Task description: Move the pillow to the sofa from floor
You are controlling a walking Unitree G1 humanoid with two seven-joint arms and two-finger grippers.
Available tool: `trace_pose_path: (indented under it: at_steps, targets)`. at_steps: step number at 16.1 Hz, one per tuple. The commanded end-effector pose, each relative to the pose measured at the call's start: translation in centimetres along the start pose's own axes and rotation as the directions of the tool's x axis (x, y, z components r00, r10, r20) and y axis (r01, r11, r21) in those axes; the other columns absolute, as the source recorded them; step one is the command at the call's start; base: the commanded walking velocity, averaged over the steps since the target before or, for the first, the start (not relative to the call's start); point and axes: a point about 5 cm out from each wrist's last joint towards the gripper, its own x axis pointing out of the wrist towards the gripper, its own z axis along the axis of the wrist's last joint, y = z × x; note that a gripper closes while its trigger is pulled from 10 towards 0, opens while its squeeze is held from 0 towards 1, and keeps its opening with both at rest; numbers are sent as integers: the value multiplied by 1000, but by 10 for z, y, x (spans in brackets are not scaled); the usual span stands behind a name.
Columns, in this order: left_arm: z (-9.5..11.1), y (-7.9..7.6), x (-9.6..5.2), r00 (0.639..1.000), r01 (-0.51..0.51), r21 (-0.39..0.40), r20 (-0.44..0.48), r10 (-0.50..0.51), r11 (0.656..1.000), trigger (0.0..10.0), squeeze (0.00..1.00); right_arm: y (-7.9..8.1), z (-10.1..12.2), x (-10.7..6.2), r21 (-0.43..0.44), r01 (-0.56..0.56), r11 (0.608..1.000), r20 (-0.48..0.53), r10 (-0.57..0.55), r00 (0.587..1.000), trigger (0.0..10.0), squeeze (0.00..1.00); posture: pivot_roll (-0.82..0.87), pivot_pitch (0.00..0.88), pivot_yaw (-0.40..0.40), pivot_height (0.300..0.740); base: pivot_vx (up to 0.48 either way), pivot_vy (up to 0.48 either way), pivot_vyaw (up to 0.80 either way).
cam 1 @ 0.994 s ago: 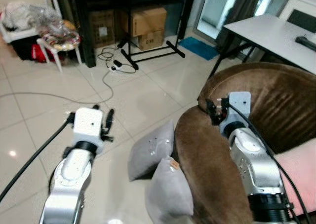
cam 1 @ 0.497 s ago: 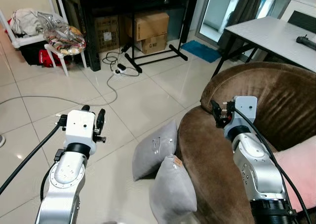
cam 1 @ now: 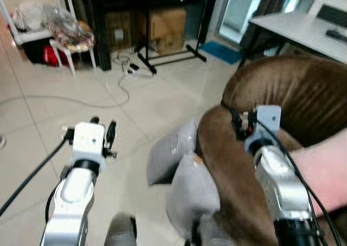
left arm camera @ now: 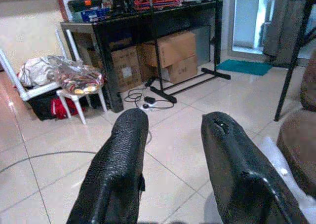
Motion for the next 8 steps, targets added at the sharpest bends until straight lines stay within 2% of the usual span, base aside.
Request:
trace_pose_path:
  at_steps: [1, 6, 8]
  targets:
    - [2, -3, 1, 1000, 3, -7, 9, -3, 1000, 10000, 0, -4, -1, -1, 4, 11, 1000, -1, -11, 1000, 10000, 0, 88, 0, -98, 621, 0, 0, 0]
    - [1, -5, 1, 1000, 22, -20, 5, -22, 1000, 10000, 0, -2, -1, -1, -5, 1, 1000, 2, -1, 1000, 10000, 0, 87, 0, -100, 621, 0, 0, 0]
    - [1, -5, 1, 1000, 27, -28, 3, -27, 999, 10000, 0, -2, -1, 0, -8, -1, 1000, 2, 1, 1000, 10000, 0, 87, 0, -100, 621, 270, 0, 0]
